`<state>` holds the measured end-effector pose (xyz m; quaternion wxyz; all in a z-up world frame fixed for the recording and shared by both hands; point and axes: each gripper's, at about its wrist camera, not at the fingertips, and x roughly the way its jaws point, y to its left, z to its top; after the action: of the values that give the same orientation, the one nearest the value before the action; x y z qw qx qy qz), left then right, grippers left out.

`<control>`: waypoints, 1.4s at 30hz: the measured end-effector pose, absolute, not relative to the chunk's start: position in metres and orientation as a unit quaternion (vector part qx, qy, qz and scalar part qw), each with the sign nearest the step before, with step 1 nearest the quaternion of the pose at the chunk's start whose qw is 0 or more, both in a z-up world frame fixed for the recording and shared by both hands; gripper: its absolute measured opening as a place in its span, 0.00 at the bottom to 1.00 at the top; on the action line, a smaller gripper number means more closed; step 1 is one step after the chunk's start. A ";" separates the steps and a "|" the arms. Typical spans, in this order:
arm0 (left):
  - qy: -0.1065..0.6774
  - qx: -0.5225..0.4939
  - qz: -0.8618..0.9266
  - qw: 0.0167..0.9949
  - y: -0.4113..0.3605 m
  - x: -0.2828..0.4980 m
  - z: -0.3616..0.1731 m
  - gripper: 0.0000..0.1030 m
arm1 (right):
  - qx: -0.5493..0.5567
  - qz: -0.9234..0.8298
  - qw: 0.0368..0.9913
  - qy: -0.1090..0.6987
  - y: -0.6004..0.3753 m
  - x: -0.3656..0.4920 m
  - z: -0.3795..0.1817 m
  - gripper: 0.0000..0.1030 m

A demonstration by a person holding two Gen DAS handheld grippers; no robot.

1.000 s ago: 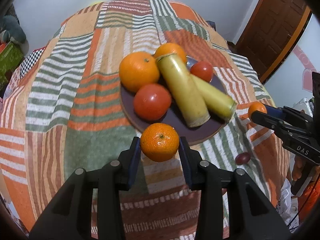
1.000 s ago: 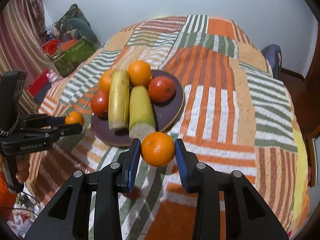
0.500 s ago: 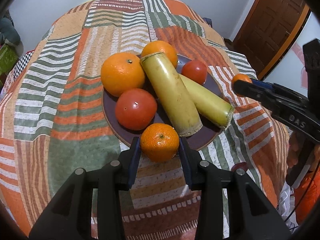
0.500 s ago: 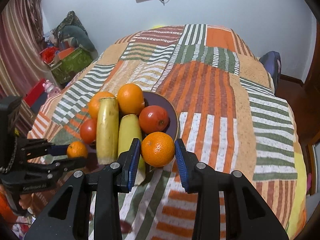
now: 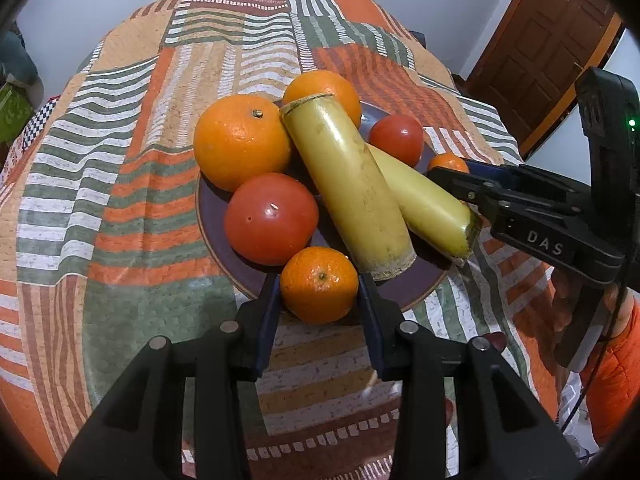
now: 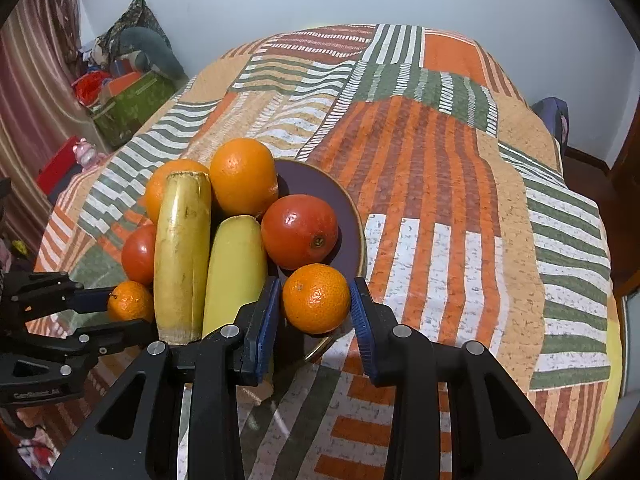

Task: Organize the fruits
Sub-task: 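Place both mandarins on the purple plate and open both tools, then grasp a red grape with the left tool while the right tool grasps another grape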

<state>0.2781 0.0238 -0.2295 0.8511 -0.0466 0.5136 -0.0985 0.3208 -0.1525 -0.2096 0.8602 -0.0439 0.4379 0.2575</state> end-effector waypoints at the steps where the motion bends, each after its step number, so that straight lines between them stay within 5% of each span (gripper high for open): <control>1: 0.512 -0.046 -0.098 0.852 0.024 0.278 -0.229 0.37 | -0.045 0.258 0.861 0.437 -0.152 0.320 -0.209 0.32; 42: 0.499 -0.038 -0.093 0.861 0.014 0.193 -0.186 0.48 | -0.066 0.303 0.844 0.438 -0.168 0.218 -0.184 0.37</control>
<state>0.1931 0.0137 -0.1857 0.8607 -0.0379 0.4992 -0.0930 0.2183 -0.1682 -0.1845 0.8437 -0.0658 0.4380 0.3033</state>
